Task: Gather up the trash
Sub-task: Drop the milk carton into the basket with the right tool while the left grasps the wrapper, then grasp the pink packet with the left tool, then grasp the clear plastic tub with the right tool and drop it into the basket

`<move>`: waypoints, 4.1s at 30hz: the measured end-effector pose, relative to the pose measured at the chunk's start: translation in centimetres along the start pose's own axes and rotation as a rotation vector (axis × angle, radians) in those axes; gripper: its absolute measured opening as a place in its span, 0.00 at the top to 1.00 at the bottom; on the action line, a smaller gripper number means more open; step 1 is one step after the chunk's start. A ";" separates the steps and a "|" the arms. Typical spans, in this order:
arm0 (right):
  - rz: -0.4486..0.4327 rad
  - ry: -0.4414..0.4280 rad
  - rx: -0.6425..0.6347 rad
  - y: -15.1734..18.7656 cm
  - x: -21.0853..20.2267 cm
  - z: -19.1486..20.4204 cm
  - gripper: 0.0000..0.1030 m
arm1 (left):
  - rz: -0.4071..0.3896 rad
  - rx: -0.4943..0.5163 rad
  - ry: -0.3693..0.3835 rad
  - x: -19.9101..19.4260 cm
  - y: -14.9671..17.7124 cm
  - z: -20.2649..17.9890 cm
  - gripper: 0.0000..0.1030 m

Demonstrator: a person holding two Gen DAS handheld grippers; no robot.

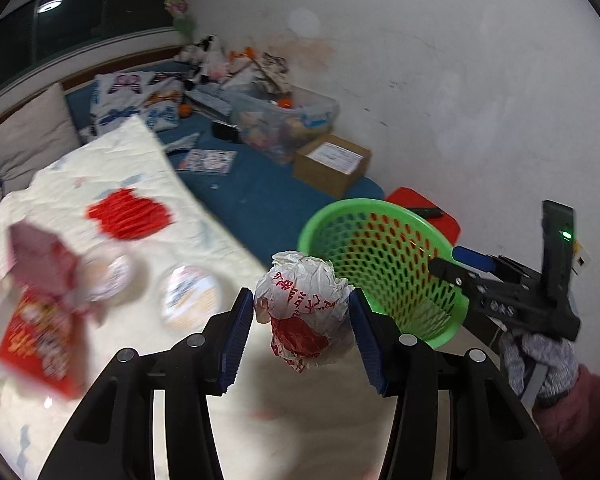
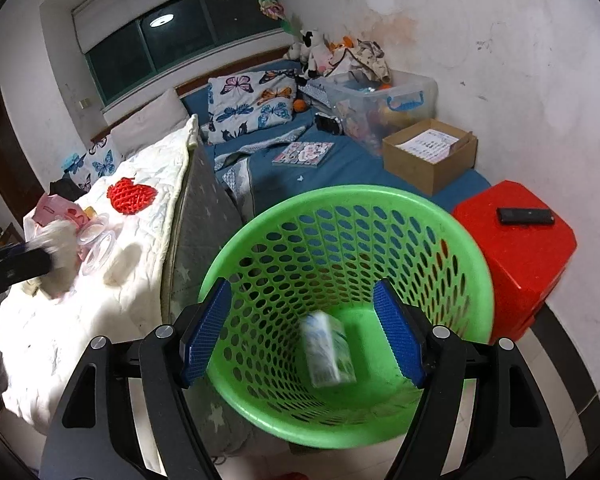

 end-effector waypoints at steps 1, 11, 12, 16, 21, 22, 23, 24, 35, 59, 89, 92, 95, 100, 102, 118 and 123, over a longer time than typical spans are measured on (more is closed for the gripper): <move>-0.006 0.001 -0.001 0.1 -0.4 -0.1 0.28 | 0.009 0.011 0.012 0.7 -0.5 -0.7 0.53; -0.057 0.020 0.005 1.4 -4.0 -1.2 0.24 | 0.085 0.055 0.063 6.1 -2.7 -5.0 0.50; -0.062 0.021 0.008 1.5 -4.3 -1.3 0.24 | 0.088 0.056 0.064 6.3 -2.7 -5.3 0.49; -0.065 0.022 0.025 1.9 -4.7 -1.7 0.22 | 0.101 0.051 0.082 7.6 -3.2 -6.1 0.37; -0.057 0.023 0.042 2.2 -4.7 -2.1 0.22 | 0.107 0.050 0.097 8.2 -3.2 -6.8 0.28; -0.056 0.024 0.043 2.3 -4.7 -2.1 0.22 | 0.103 0.050 0.094 8.1 -3.2 -6.7 0.27; -0.055 0.025 0.044 2.2 -4.7 -2.1 0.22 | 0.099 0.048 0.091 7.8 -3.2 -6.5 0.27; -0.054 0.023 0.044 2.2 -4.7 -2.0 0.22 | 0.094 0.043 0.093 7.5 -3.1 -6.1 0.27; -0.042 -0.032 -0.026 1.5 -3.6 2.3 0.21 | -0.029 -0.047 -0.067 1.1 -2.0 0.3 0.28; 0.023 -0.155 -0.194 1.2 -0.3 13.0 0.20 | -0.129 -0.454 -0.431 -5.0 0.4 19.2 0.30; 0.190 -0.183 -0.381 -1.5 11.1 23.3 0.18 | -0.205 -0.482 -0.310 -9.6 1.6 20.7 0.80; 0.199 -0.179 -0.390 -1.6 11.7 23.8 0.19 | -0.220 -0.477 -0.310 -10.4 1.5 20.6 0.80; 0.204 -0.172 -0.406 -1.7 12.2 24.3 0.26 | -0.226 -0.465 -0.312 -10.9 1.5 20.3 0.80; 0.211 -0.180 -0.413 -1.6 12.4 24.5 0.37 | -0.220 -0.460 -0.309 -11.0 1.9 20.1 0.80; 0.196 -0.182 -0.408 -1.6 12.0 24.4 0.37 | -0.217 -0.460 -0.303 -10.8 2.0 19.8 0.80; 0.111 -0.126 -0.308 -1.3 5.9 17.9 0.37 | -0.190 -0.335 -0.212 -8.1 -0.3 12.7 0.80; 0.109 -0.085 -0.262 -1.0 5.3 14.6 0.37 | -0.174 -0.294 -0.186 -6.8 -1.1 10.3 0.80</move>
Point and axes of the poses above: each gripper's, at about its wrist camera, not at the fingertips, and x roughly the way its jaws point, z to its left, y to its underside, the point moved 7 cm from there along x, roughly the way its jaws point, and after that the axes turned 9 degrees about z, right-handed, at the moved point
